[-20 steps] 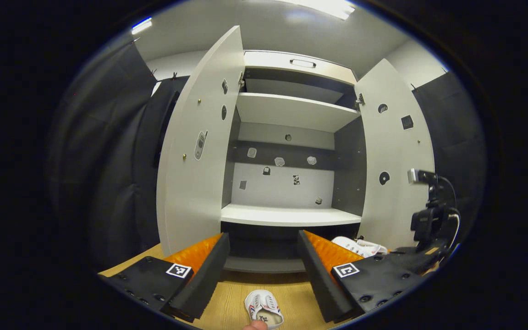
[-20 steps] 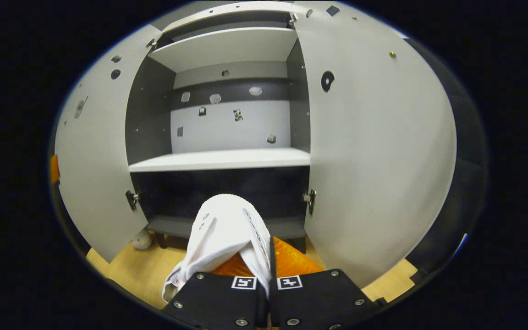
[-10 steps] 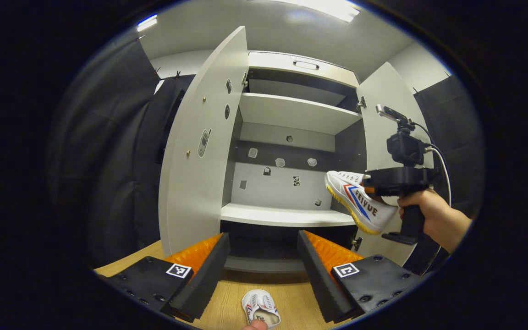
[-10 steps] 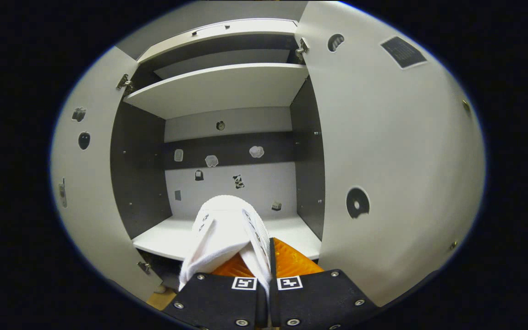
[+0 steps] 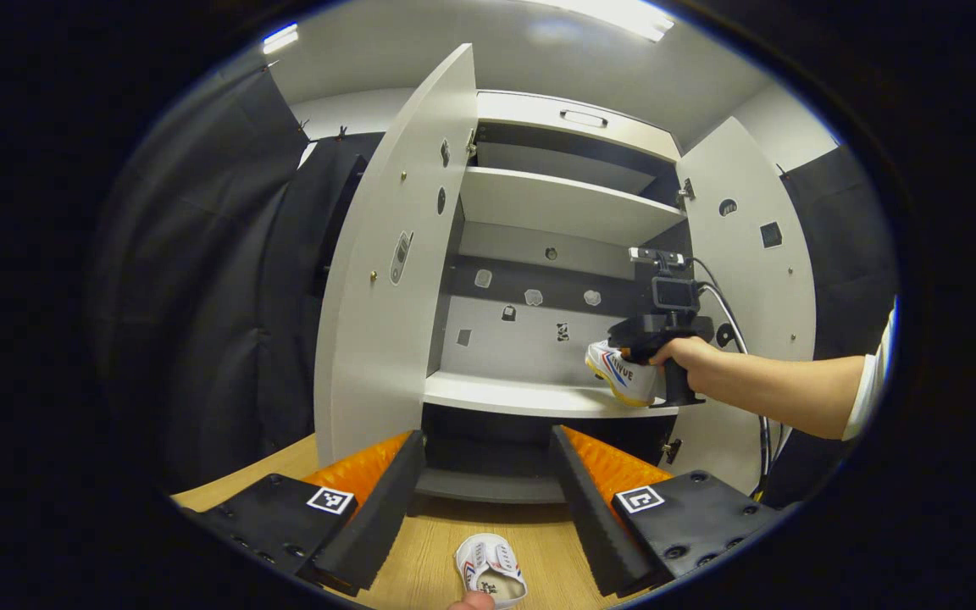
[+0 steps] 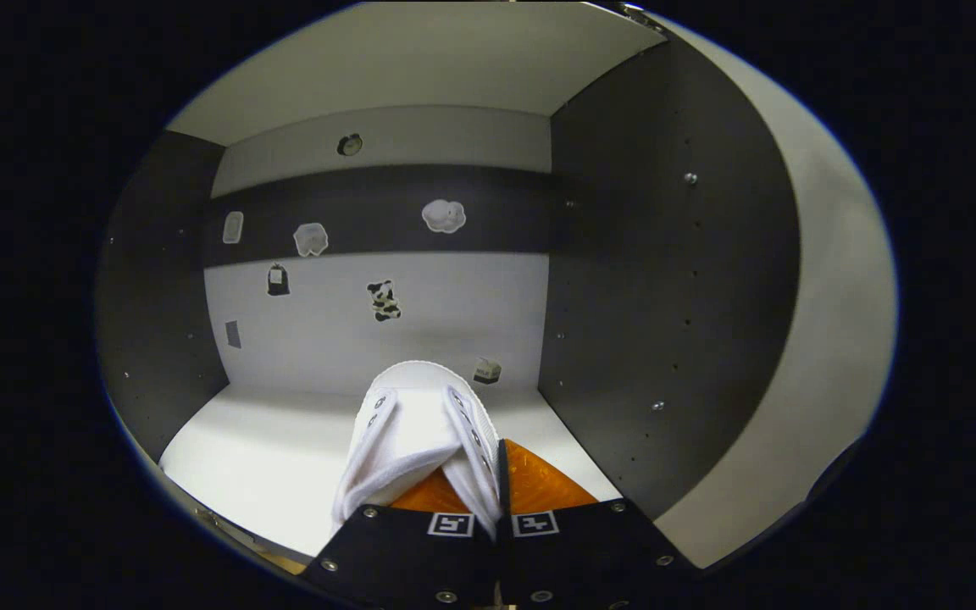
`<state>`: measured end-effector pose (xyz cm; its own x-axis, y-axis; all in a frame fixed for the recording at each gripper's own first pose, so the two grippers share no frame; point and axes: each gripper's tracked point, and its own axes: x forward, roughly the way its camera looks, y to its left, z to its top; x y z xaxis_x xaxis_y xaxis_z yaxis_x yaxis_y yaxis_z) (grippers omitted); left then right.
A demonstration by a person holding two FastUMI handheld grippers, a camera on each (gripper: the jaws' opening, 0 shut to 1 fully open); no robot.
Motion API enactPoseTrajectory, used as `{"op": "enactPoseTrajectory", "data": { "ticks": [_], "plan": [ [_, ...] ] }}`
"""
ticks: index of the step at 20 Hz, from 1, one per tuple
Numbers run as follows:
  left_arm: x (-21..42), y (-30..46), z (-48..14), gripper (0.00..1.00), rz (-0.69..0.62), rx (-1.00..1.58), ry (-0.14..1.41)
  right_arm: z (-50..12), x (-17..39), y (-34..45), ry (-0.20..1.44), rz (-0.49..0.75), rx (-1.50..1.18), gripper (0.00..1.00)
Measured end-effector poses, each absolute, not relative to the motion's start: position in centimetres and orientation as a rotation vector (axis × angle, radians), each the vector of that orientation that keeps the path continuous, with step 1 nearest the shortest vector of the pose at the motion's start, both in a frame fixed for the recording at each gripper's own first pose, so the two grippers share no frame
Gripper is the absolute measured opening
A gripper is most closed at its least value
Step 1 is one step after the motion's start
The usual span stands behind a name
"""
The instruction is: Grab one shoe with the right hand and put it into the shoe cabinet, grab the other shoe with the left hand and put it into the shoe cabinet; then close the right door with the right hand and the left door with the left hand.
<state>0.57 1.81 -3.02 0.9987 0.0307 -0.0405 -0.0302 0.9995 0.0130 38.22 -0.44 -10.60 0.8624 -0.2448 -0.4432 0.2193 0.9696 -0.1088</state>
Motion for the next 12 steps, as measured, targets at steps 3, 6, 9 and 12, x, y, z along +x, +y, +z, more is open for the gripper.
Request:
{"op": "enactPoseTrajectory", "data": {
  "ticks": [3, 6, 9, 12],
  "plan": [
    [0.7, 2.4, -3.4, 0.96, 0.044, 0.014, 0.049, -13.2, 40.0, -0.2, 0.542, -0.254, -0.025, 0.02],
    [0.7, 3.1, -3.5, 0.96, 0.06, 0.02, 0.053, -14.8, 40.7, -0.2, 0.583, -0.272, 0.003, 0.04],
    [1.1, 3.6, -3.7, 0.96, 0.069, 0.017, 0.06, -14.9, 40.7, 0.3, 0.593, -0.247, 0.027, 0.11],
    [1.2, 3.6, -4.0, 0.96, 0.067, 0.012, 0.068, -14.0, 40.0, 1.1, 0.576, -0.205, 0.005, 0.25]
  ]
}}
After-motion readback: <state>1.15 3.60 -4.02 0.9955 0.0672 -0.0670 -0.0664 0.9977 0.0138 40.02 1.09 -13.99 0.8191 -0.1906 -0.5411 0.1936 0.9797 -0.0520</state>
